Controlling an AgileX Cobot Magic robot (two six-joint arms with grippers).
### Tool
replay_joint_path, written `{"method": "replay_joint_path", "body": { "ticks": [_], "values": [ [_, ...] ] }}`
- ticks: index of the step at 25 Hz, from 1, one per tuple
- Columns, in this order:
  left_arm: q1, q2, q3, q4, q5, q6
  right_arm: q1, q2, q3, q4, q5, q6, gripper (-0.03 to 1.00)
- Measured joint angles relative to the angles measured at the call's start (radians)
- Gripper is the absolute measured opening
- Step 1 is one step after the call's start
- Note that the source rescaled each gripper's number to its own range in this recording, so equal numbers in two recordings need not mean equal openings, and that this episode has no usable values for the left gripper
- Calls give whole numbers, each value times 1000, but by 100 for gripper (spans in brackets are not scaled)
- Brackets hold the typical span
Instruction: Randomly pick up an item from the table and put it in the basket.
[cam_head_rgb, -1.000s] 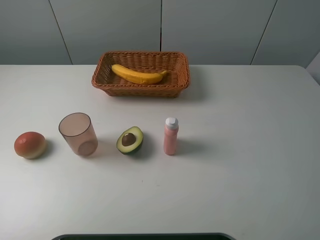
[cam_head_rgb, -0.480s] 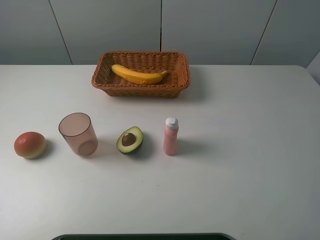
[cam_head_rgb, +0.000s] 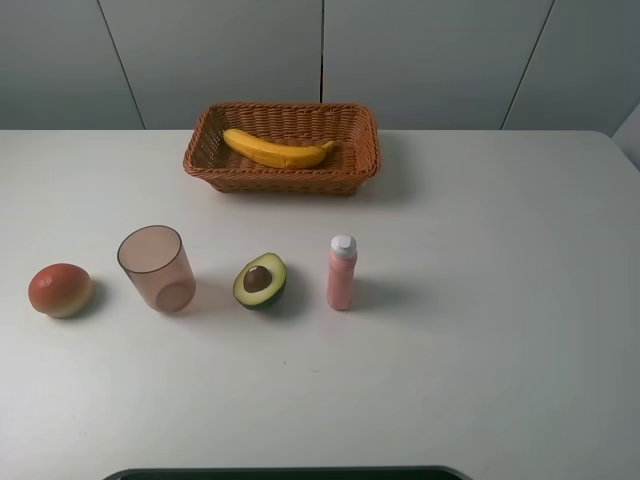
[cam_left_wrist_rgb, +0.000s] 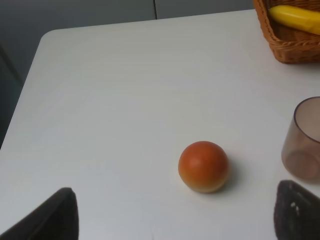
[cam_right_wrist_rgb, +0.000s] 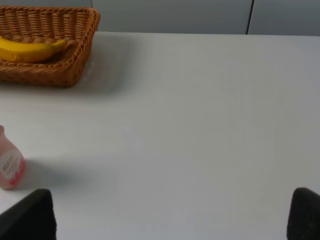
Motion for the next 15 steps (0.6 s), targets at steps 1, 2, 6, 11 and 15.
{"method": "replay_joint_path", "body": {
  "ticks": [1, 2, 6, 11, 15],
  "values": [
    [0, 0, 0, 0, 0, 0, 0, 0, 0, 2, 0, 0, 100],
    [0, 0, 0, 0, 0, 0, 0, 0, 0, 2, 0, 0, 100],
    [0, 0, 0, 0, 0, 0, -12, 0, 0, 2, 0, 0, 100],
    [0, 0, 0, 0, 0, 0, -24, 0, 0, 2, 0, 0, 100],
    [0, 0, 0, 0, 0, 0, -24, 0, 0, 2, 0, 0, 100]
  ]
}}
